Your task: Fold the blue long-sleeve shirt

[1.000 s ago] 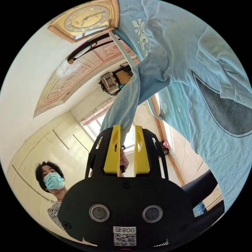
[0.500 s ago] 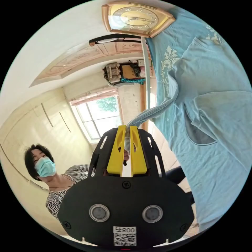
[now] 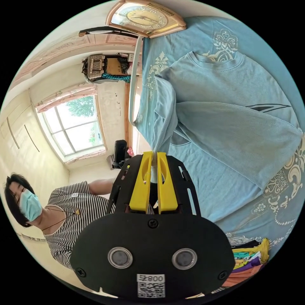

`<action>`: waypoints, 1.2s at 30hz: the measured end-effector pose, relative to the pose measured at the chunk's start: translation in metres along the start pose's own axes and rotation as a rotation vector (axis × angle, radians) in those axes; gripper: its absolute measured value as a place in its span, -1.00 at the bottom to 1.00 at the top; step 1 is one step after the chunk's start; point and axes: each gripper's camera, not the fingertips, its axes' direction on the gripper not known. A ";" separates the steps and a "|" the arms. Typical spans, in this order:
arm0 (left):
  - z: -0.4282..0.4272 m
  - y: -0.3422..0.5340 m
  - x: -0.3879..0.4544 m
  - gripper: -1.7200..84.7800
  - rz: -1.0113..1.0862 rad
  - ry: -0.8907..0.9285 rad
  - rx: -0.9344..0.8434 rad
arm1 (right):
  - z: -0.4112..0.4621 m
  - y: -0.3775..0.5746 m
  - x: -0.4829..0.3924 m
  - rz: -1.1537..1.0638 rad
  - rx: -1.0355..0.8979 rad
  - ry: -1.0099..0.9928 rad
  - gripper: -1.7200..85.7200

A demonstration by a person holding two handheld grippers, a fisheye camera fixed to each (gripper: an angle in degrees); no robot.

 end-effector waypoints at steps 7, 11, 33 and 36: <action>0.039 -0.036 -0.022 -0.89 -0.044 -0.040 0.002 | -0.013 -0.018 0.015 0.036 0.009 0.065 -0.91; 0.057 -0.056 -0.037 -0.89 -0.067 -0.063 -0.010 | -0.015 -0.030 0.015 0.038 -0.007 0.116 -0.91; 0.017 -0.114 -0.105 -0.92 -0.041 -0.180 0.053 | -0.042 -0.041 -0.017 0.053 0.301 0.437 -0.93; -0.009 -0.135 -0.103 -0.94 0.020 -0.255 0.103 | -0.013 -0.059 -0.038 -0.023 0.201 0.531 -0.95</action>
